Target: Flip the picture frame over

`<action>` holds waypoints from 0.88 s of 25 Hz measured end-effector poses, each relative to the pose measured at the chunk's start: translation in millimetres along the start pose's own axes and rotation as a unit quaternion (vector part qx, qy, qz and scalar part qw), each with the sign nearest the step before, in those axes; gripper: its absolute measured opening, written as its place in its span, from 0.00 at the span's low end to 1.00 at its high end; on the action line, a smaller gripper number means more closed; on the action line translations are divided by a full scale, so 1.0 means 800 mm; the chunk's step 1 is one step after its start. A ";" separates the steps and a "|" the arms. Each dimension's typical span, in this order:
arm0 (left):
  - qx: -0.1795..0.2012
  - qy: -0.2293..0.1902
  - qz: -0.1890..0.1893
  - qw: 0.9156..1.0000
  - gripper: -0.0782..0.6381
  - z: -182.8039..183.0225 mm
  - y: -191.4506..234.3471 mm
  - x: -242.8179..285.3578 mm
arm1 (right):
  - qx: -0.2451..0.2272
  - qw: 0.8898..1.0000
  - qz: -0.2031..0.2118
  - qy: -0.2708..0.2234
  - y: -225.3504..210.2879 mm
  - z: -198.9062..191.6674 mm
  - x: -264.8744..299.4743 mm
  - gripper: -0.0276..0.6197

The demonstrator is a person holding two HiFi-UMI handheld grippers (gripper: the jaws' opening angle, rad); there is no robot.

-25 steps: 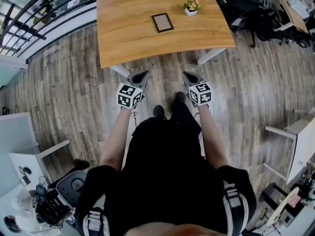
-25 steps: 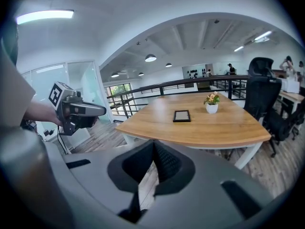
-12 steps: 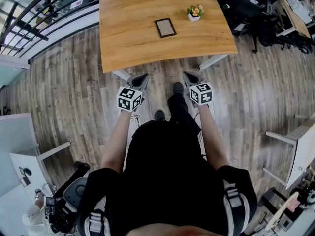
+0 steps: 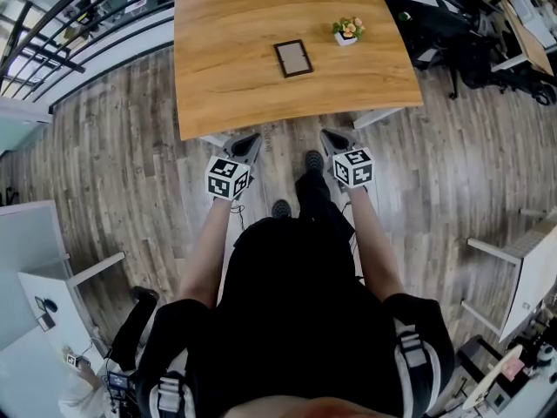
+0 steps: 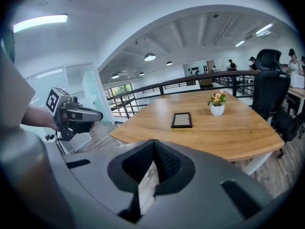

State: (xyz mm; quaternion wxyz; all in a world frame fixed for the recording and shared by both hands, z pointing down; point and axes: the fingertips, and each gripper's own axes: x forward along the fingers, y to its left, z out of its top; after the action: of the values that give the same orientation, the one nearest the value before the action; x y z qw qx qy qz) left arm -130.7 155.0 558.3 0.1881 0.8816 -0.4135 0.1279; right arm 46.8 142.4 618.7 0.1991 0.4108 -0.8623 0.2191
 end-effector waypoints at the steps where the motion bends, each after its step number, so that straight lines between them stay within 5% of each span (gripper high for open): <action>1: -0.001 0.001 0.002 1.000 0.14 0.002 0.003 0.004 | 0.001 1.000 0.001 0.002 -0.004 0.001 0.003 0.05; 22: -0.037 0.034 0.057 0.997 0.14 0.036 0.042 0.130 | 0.014 0.997 0.054 0.053 -0.129 0.037 0.084 0.05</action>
State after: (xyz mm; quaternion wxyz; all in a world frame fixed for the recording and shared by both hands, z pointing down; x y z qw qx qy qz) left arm -89.6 51.9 579.8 0.2269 0.8444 -0.4607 0.1529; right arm 85.0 26.3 651.4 0.2268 0.3541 -0.8684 0.2627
